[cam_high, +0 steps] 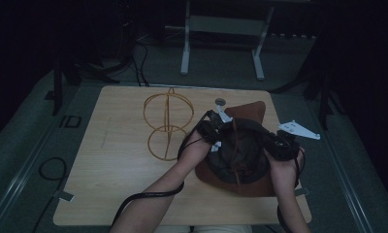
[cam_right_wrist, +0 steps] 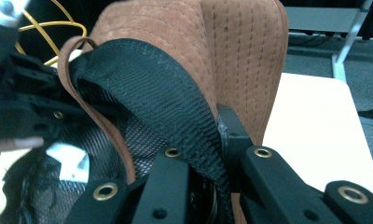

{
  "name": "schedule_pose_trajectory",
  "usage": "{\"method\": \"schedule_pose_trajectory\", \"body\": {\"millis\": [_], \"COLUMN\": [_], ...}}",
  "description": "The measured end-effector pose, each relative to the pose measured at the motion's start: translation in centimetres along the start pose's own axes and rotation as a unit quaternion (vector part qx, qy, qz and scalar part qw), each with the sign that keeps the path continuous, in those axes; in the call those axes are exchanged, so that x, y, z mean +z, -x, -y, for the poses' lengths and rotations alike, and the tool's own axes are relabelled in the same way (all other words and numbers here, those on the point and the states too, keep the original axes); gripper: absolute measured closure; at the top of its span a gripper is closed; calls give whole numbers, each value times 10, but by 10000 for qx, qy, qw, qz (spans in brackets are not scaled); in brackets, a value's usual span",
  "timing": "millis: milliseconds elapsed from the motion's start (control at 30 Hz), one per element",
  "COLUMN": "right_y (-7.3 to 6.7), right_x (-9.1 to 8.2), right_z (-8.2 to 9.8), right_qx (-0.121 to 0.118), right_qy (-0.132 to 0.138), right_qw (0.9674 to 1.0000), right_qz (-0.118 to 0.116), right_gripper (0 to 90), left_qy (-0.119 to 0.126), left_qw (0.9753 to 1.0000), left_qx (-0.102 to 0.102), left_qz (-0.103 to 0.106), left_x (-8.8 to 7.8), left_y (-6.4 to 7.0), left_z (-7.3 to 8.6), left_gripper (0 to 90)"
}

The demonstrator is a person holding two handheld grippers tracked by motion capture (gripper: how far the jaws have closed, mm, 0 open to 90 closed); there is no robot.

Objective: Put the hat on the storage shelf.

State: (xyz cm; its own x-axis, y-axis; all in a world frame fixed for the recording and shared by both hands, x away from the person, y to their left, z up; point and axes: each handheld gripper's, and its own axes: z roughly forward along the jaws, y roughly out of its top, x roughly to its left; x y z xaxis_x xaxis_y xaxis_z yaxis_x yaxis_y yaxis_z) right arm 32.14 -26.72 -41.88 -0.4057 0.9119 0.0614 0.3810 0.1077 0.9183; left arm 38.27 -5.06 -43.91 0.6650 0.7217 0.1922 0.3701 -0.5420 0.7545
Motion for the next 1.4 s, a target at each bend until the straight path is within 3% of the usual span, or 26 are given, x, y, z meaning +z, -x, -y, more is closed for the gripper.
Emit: {"method": "schedule_pose_trajectory", "body": {"millis": [100, 300, 333, 433, 633, 733, 867, 933, 967, 1067, 1133, 1233, 1267, 1333, 1367, 1400], "right_y": [1, 3, 3, 0, -1, 8, 21, 31, 42, 53, 64, 67, 68, 68, 68, 68], "right_x": [-4, -19, -19, -32, -53, -70, -79, -85, -89, -91, -88, -83, -75, -73, -68, -64], "right_z": [5, 12, 12, 16, 19, 19, 20, 21, 22, 23, 24, 25, 26, 26, 26, 27], "right_qx": [-4, -116, -116, -333, -484, -500, -385, -355, -270, -268, -227, -220, -239, -241, -219, -210], "right_qy": [17, -20, -20, -93, -175, -47, 37, 106, 162, 114, 21, -44, -65, -76, -98, -104], "right_qw": [10000, 9998, 9998, 9987, 9960, 9964, 9977, 9987, 9993, 9996, 9997, 9997, 9996, 9996, 9995, 9993], "right_qz": [-18, -173, -173, -384, -731, -679, -559, -362, -217, -37, 31, 12, -99, -137, -190, -284], "right_gripper": [816, 615, 615, 538, 500, 462, 457, 465, 483, 496, 509, 509, 507, 507, 506, 507], "left_qy": [64, 271, 302, 415, 552, 799, 836, 925, 1018, 1111, 1175, 1348, 1514, 1630, 1755, 1826], "left_qw": [10000, 9993, 9991, 9985, 9972, 9960, 9951, 9943, 9936, 9929, 9912, 9876, 9836, 9808, 9775, 9758], "left_qx": [44, 128, 159, 244, 334, 278, 368, 420, 424, 421, 596, 757, 875, 952, 988, 1017], "left_qz": [-52, -207, -232, -276, -367, -300, -387, -333, -237, 28, 96, 284, 453, 484, 622, 639], "left_x": [-3, -12, -14, -18, -26, -32, -36, -38, -40, -44, -48, -54, -57, -60, -62, -64], "left_y": [1, 1, 1, 3, 4, 1, 0, -1, -2, -5, -4, -2, -2, -2, -4, -5], "left_z": [-1, -3, -4, -5, -6, -3, 1, 5, 7, 12, 15, 19, 21, 23, 24, 25], "left_gripper": [878, 878, 878, 879, 879, 878, 878, 878, 878, 877, 877, 877, 877, 877, 877, 876]}}
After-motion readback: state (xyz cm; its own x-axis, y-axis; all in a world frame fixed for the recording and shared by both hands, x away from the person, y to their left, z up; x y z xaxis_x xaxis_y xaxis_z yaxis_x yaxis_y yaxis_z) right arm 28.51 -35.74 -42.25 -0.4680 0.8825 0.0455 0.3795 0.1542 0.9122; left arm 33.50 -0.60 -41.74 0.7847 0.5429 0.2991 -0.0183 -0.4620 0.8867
